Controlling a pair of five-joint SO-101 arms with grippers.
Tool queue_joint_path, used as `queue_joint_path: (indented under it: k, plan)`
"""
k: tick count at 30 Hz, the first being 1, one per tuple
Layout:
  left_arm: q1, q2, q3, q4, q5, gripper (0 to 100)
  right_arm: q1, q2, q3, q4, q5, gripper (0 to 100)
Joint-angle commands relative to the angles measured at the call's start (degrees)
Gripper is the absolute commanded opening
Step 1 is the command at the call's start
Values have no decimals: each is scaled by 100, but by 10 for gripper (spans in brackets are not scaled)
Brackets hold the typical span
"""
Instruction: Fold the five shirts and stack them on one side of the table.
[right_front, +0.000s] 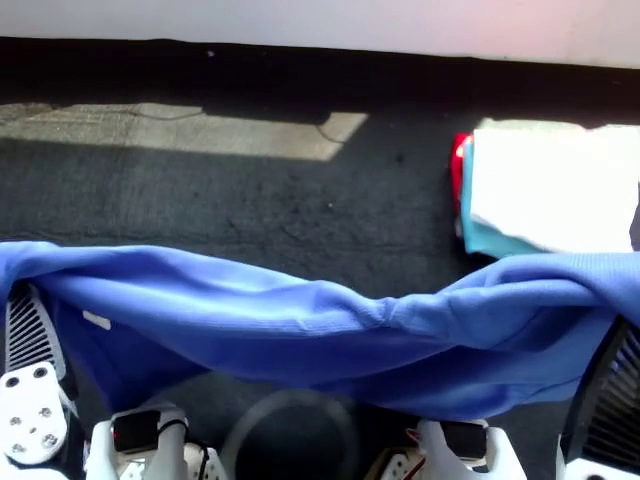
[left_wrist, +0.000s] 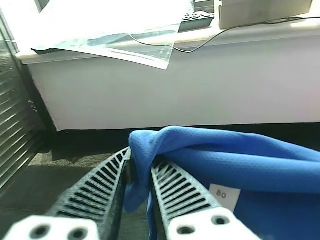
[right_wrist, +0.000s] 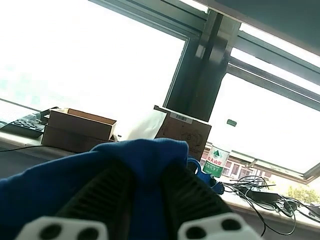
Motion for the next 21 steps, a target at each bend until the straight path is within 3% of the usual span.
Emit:
queue_joint_path:
  k: [1,5,10,21]
  plan:
    - [-338,-66,-31,26,18,8,-4,4,-48,22,62,5]
    - [-611,-110,295,26,9,8,-31,110,66,22,18,5]
    - [-901,145,1912,-35,-141,8,-75,479,734,-31,9,5]
    - [-892,1569,3442,-1618,-316,8,-1182,2097,2659,-497,9,5]
